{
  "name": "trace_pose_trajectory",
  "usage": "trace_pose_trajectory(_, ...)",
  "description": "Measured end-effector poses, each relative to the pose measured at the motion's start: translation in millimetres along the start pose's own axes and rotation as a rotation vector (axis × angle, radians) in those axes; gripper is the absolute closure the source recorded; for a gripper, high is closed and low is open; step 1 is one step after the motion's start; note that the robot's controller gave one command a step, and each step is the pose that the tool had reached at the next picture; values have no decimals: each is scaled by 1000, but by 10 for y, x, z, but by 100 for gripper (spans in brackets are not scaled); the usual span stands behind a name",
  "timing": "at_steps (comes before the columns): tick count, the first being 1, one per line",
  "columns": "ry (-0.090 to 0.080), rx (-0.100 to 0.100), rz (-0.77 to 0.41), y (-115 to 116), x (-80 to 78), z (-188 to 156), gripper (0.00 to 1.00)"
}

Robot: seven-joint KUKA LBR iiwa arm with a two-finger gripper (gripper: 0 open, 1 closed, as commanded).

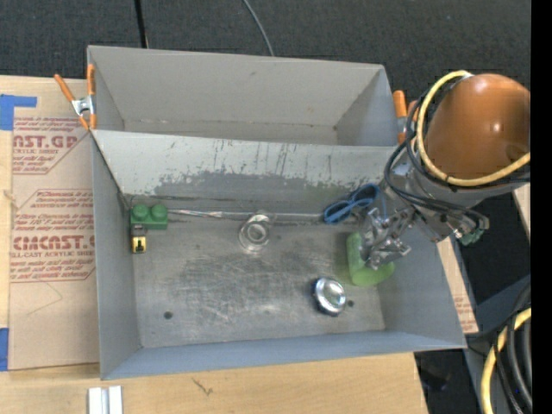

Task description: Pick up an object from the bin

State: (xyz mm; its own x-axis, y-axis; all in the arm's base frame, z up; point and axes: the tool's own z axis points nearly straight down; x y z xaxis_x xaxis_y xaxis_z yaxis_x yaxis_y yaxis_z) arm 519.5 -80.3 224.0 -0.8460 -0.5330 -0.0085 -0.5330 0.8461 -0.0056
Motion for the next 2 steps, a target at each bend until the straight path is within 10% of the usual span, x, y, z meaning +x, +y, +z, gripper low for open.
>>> trace_pose_trajectory(1,6,-5,1,5,14,45,0)
trace_pose_trajectory(2,0,-6,-310,178,42,1536,0)
